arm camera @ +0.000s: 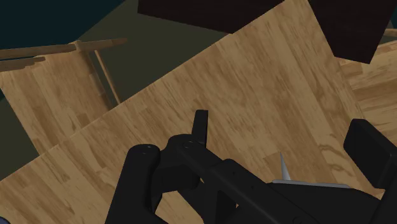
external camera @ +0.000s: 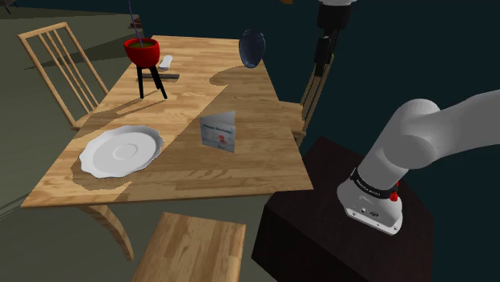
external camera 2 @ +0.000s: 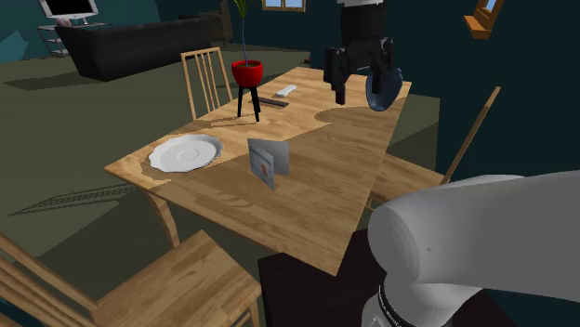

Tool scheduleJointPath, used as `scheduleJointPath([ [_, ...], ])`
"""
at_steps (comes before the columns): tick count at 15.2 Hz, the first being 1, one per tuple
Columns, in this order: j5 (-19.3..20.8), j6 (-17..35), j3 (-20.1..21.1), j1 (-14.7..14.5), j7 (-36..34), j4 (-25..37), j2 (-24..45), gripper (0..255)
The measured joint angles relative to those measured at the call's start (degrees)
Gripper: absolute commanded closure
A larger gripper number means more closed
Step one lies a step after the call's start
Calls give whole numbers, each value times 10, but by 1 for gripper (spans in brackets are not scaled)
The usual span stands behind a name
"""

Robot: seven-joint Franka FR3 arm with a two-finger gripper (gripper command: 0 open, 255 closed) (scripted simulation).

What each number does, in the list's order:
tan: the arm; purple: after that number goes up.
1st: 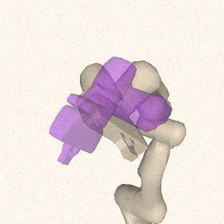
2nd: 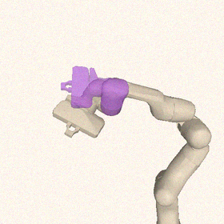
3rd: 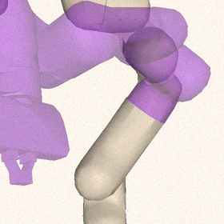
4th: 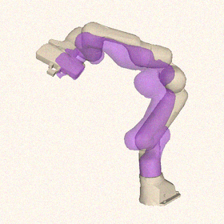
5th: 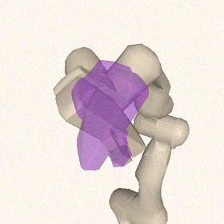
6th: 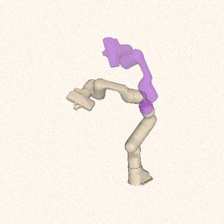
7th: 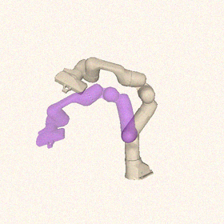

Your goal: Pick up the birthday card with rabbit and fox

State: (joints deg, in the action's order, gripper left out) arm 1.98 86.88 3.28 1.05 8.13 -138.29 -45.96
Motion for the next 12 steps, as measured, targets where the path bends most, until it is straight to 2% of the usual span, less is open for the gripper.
scheduleJointPath([
  [3,-2,23,4,-2,-1,-4,17,0],
  [12,-20,195,40,-21,-22,-26,147,0],
])
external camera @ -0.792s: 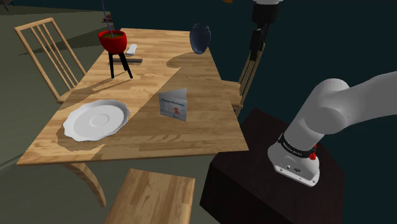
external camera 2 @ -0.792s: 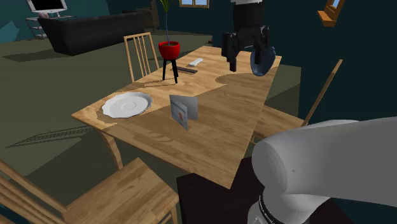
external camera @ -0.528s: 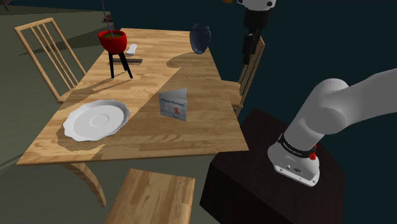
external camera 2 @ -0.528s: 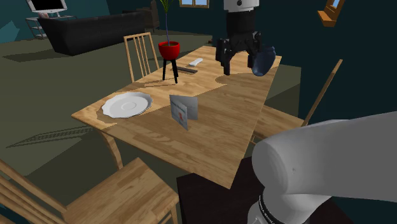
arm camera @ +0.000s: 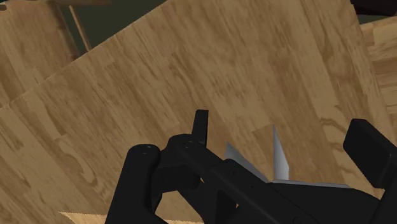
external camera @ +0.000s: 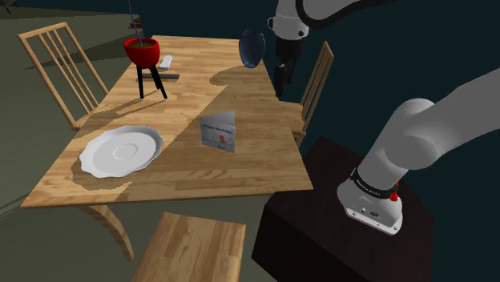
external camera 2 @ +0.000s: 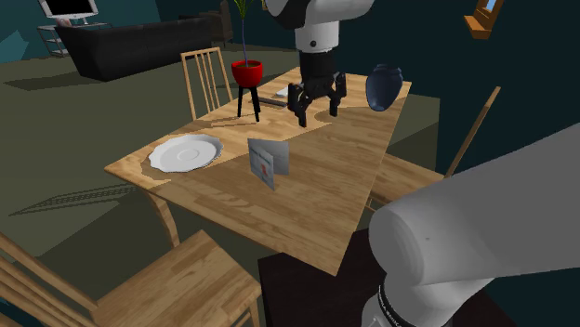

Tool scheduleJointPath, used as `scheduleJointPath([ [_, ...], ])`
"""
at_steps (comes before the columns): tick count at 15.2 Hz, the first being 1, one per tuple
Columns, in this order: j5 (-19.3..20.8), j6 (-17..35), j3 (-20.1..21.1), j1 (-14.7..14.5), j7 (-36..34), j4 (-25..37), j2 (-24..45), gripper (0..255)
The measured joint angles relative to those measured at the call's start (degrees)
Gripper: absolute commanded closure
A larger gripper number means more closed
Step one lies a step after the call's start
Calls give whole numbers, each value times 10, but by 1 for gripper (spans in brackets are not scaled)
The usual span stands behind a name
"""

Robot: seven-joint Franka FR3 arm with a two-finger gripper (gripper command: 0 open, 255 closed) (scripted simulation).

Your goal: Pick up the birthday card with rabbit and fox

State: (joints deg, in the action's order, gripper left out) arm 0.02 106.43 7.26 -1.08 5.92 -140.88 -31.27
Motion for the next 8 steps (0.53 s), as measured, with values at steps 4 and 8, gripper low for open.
scheduleJointPath([
  [4,2,72,17,-4,-10,22,84,0],
  [8,9,138,33,-9,-24,41,161,0],
])
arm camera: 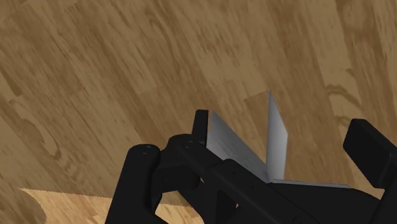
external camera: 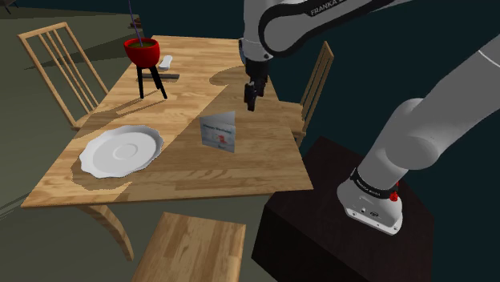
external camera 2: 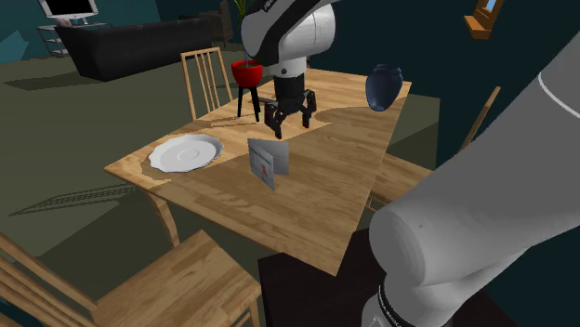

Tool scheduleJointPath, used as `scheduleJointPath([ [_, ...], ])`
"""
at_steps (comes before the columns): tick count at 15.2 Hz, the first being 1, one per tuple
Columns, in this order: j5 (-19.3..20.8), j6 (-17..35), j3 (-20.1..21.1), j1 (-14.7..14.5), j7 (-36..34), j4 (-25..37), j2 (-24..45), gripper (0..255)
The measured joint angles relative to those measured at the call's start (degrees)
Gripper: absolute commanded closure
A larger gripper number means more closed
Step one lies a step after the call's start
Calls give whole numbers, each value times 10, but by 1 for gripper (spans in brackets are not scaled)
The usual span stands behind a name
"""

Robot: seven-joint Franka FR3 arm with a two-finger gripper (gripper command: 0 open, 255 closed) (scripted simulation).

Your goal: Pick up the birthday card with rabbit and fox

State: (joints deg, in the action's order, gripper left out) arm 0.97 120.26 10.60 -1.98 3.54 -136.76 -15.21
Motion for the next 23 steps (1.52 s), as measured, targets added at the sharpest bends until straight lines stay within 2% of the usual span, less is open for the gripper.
scheduleJointPath([
  [5,22,60,20,-7,-25,57,107,0],
  [11,68,123,31,-21,-57,137,241,0],
  [13,77,131,30,-25,-63,155,266,0],
  [20,95,176,25,-29,-76,146,303,0],
  [21,96,178,24,-29,-77,147,306,255],
  [23,96,179,24,-29,-77,147,307,255],
])
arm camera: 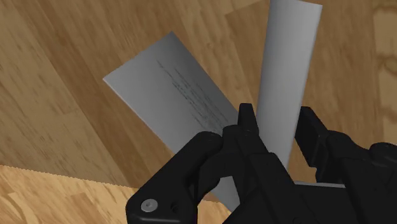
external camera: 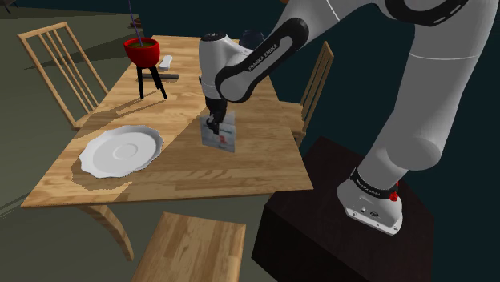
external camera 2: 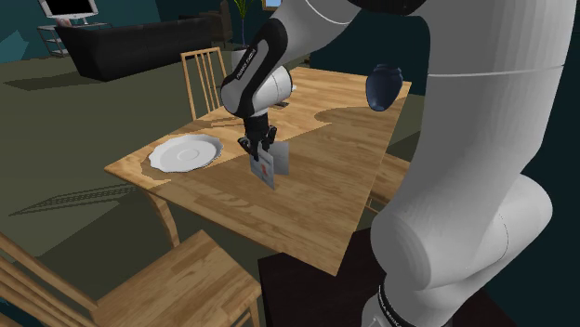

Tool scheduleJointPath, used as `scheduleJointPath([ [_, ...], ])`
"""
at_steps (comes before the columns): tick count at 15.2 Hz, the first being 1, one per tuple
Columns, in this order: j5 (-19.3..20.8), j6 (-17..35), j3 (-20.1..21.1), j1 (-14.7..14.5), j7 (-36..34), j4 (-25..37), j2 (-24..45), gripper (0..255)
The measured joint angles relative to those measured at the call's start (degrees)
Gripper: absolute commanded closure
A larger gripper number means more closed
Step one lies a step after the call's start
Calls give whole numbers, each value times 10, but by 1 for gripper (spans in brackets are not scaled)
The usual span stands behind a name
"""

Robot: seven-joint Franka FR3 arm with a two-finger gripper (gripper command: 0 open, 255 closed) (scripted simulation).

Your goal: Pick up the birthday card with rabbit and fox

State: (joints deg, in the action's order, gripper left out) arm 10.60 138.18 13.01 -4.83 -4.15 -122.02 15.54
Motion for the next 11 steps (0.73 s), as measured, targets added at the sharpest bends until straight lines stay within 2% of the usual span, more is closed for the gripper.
scheduleJointPath([
  [11,-5,-13,2,1,4,2,-11,255],
])
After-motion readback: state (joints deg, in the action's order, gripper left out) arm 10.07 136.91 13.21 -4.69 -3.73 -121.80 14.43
